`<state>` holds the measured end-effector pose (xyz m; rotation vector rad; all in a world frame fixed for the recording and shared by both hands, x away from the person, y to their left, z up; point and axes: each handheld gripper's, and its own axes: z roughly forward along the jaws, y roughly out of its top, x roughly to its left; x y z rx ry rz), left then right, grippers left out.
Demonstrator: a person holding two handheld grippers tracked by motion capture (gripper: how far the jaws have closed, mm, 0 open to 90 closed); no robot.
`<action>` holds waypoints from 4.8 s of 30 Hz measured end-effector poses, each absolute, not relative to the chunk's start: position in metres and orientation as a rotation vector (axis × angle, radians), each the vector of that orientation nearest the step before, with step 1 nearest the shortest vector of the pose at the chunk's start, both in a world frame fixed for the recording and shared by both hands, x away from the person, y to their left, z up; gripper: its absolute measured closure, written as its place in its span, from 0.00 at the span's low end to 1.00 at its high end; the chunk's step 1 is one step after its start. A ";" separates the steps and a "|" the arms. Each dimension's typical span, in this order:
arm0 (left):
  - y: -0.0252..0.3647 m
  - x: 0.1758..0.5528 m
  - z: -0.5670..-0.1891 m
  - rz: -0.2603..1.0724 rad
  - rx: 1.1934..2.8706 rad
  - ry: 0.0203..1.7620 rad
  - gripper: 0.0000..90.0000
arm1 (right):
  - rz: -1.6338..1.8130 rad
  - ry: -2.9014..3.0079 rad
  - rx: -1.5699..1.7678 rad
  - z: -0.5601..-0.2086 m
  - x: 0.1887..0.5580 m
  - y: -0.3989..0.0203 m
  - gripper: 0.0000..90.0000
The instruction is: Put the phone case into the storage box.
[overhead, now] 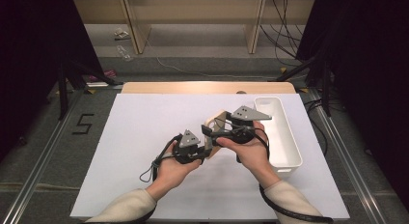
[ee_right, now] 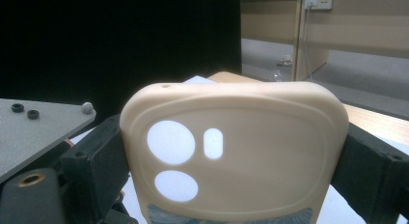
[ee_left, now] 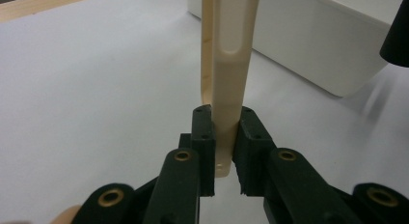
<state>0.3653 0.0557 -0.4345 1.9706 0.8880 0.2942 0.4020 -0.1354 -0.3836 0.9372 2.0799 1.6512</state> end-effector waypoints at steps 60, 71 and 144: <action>0.113 0.355 -0.431 0.443 2.107 0.750 0.00 | 1.649 1.943 0.968 -0.367 0.400 -0.151 0.13; 0.132 0.348 -0.435 0.454 2.097 0.773 0.00 | 1.648 1.918 0.977 -0.362 0.401 -0.157 0.13; 0.184 0.344 -0.441 0.507 2.071 0.901 0.00 | 1.555 1.725 1.083 -0.335 0.412 -0.215 0.13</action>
